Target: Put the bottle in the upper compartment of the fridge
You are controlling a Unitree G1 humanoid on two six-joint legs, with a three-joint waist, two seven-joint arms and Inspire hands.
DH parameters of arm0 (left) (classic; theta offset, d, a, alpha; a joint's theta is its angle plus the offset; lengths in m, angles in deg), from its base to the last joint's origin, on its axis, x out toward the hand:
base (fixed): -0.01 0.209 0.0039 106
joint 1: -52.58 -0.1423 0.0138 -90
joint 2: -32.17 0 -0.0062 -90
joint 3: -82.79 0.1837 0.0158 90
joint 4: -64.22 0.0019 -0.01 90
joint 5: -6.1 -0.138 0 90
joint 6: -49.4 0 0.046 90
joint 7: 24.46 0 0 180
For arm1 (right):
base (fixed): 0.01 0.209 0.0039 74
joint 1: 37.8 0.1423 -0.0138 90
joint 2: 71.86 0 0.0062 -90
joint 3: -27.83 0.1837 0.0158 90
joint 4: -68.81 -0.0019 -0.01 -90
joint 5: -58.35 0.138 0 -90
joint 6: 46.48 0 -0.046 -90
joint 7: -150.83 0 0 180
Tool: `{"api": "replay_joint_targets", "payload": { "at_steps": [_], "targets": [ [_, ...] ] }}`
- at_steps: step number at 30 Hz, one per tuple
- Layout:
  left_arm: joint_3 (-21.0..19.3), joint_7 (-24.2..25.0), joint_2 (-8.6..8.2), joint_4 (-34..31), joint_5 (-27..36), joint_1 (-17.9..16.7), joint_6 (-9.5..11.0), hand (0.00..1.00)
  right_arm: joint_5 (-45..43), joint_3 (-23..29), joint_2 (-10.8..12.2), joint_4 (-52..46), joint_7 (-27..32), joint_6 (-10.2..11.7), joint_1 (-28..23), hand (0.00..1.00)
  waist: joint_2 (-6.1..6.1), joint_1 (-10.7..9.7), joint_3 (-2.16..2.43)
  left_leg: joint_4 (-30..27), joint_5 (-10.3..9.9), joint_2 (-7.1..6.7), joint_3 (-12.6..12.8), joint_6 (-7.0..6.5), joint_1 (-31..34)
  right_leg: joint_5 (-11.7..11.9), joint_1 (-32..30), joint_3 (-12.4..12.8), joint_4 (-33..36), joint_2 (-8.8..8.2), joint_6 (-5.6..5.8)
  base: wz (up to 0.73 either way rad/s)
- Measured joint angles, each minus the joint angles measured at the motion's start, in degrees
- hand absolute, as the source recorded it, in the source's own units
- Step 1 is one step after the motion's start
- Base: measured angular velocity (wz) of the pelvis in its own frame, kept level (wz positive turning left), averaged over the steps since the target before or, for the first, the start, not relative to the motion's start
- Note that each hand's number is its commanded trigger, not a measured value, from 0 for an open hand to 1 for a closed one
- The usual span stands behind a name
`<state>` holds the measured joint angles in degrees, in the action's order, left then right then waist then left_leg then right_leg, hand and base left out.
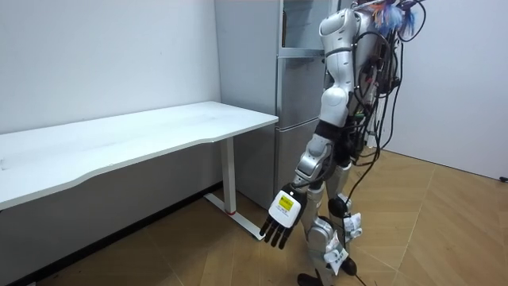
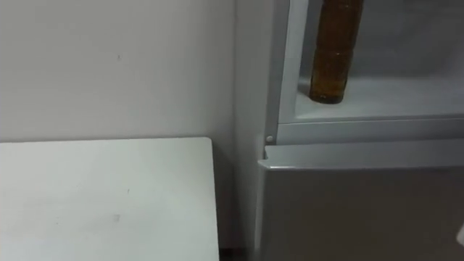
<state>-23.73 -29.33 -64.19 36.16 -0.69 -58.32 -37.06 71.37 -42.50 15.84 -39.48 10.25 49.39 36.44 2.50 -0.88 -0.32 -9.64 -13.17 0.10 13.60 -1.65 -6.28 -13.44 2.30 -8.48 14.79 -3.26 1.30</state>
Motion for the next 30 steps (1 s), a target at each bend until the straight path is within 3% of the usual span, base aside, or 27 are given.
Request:
{"api": "replay_joint_targets", "payload": {
  "at_steps": [23, 30],
  "targets": [
    [0.0, -1.3, -0.12, 0.0, -0.3, -0.1, -0.6, 0.0, -2.4, -0.4, 0.0, -1.2, -2.6, 0.0, 1.3, 0.0, -0.73, 1.4, 0.3, -0.1, 0.0, 0.11, -1.5, 0.1, 0.2, 0.2, 1.5, -2.3, -0.1, -0.21, -0.03, 0.03],
    [1.0, -1.9, -0.19, 0.3, -0.3, 0.1, 0.8, 0.0, -3.2, -1.3, 0.1, -1.8, -1.5, 0.0, 1.3, 0.0, -0.33, 2.0, 0.27, -0.3, 0.0, -0.19, -1.5, 0.1, 0.8, 0.2, 1.0, -2.3, -0.2, -0.17, -0.03, 0.0]
  ]
}}
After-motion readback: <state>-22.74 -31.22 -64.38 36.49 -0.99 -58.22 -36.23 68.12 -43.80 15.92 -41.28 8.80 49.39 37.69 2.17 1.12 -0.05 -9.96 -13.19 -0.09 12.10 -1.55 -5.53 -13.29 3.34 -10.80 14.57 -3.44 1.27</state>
